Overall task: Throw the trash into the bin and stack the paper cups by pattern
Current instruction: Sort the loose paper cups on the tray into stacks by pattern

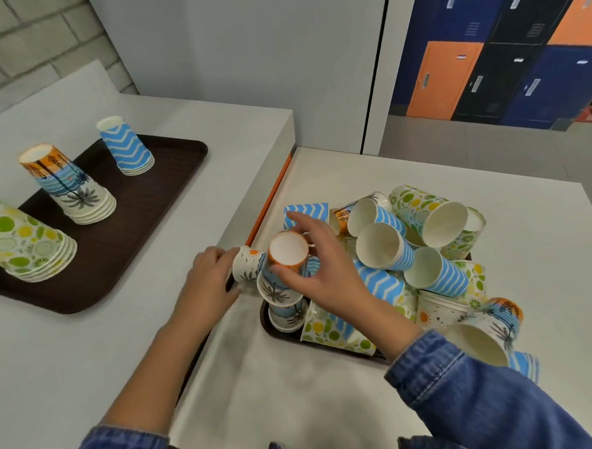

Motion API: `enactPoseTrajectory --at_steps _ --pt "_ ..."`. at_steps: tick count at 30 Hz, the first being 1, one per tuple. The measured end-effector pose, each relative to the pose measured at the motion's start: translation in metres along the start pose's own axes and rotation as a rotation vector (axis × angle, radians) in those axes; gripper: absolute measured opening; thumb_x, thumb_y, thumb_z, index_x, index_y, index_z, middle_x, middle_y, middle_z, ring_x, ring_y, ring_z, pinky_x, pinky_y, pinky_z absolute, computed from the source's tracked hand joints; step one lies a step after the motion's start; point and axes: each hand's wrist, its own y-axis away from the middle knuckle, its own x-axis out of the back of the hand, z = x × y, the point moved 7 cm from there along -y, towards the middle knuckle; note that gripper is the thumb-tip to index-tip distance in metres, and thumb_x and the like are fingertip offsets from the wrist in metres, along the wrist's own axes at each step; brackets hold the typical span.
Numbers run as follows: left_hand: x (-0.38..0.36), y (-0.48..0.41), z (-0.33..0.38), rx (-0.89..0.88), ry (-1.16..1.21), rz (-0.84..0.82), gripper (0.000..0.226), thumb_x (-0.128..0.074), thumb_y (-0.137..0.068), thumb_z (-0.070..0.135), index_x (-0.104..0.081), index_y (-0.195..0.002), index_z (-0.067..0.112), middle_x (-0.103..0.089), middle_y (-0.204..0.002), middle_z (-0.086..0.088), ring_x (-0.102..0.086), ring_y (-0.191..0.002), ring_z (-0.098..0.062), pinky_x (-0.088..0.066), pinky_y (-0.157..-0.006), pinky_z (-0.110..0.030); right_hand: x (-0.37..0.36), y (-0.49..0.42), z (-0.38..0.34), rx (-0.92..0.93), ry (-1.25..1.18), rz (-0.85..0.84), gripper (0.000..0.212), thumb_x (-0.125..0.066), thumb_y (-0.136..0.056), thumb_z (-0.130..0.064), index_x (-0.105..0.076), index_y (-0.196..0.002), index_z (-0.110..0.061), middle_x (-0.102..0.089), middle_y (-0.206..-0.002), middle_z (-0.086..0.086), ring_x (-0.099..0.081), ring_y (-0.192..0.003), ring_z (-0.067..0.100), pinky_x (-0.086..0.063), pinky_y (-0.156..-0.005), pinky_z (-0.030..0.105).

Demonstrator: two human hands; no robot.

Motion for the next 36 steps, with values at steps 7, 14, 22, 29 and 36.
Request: enactPoseTrajectory --at_steps 7,14,22,29,36 --pt "-0.032 -0.052 0.018 -0.387 -0.331 -0.135 0.06 -0.082 -0.061 0.014 -0.063 -0.118 0.012 -0.061 -0.113 -0.015 -0.056 -0.106 -0.036 -0.046 -0.081 -0.041 -0.035 0.002 0.028 -0.028 0.183 -0.173 0.074 -0.074 -0.077 -0.032 -0.037 -0.141 -0.024 -0.046 -0.116 -0.004 -0.045 -0.105 0.005 -0.041 -0.088 0.022" --pt "-0.082 -0.08 0.02 -0.456 -0.521 -0.336 0.063 -0.068 -0.077 0.03 -0.041 -0.134 0.024 -0.048 -0.127 -0.002 -0.042 -0.12 -0.023 -0.037 -0.093 -0.033 -0.058 0.013 0.056 -0.122 0.358 -0.372 0.077 -0.07 -0.081 -0.029 -0.029 -0.146 -0.024 -0.046 -0.133 0.005 -0.048 -0.119 0.023 -0.043 -0.094 0.036" --pt "-0.099 -0.083 0.016 -0.334 -0.55 -0.383 0.055 -0.061 -0.084 0.029 -0.04 -0.133 0.021 -0.05 -0.126 -0.003 -0.046 -0.119 -0.023 -0.04 -0.093 -0.035 -0.047 0.016 0.045 -0.097 0.413 -0.292 0.078 -0.07 -0.08 -0.032 -0.031 -0.145 -0.015 -0.045 -0.135 0.01 -0.045 -0.124 0.027 -0.041 -0.099 0.036" --pt "-0.081 -0.085 0.02 -0.249 -0.542 -0.265 0.055 -0.067 -0.077 0.017 -0.044 -0.126 0.019 -0.05 -0.125 -0.004 -0.045 -0.119 -0.024 -0.037 -0.095 -0.036 -0.048 0.065 0.02 0.006 0.455 -0.156 0.044 -0.058 -0.08 -0.044 -0.048 -0.114 -0.018 -0.054 -0.105 0.005 -0.056 -0.092 0.023 -0.049 -0.077 0.033" --pt "-0.005 -0.068 0.039 -0.155 -0.07 -0.023 0.051 -0.071 -0.067 0.015 -0.051 -0.114 0.015 -0.057 -0.109 -0.007 -0.055 -0.101 -0.027 -0.047 -0.079 -0.038 -0.02 0.062 0.025 -0.064 0.409 -0.07 0.042 -0.057 -0.081 -0.043 -0.056 -0.112 -0.015 -0.055 -0.105 0.001 -0.055 -0.097 0.017 -0.043 -0.081 0.022"
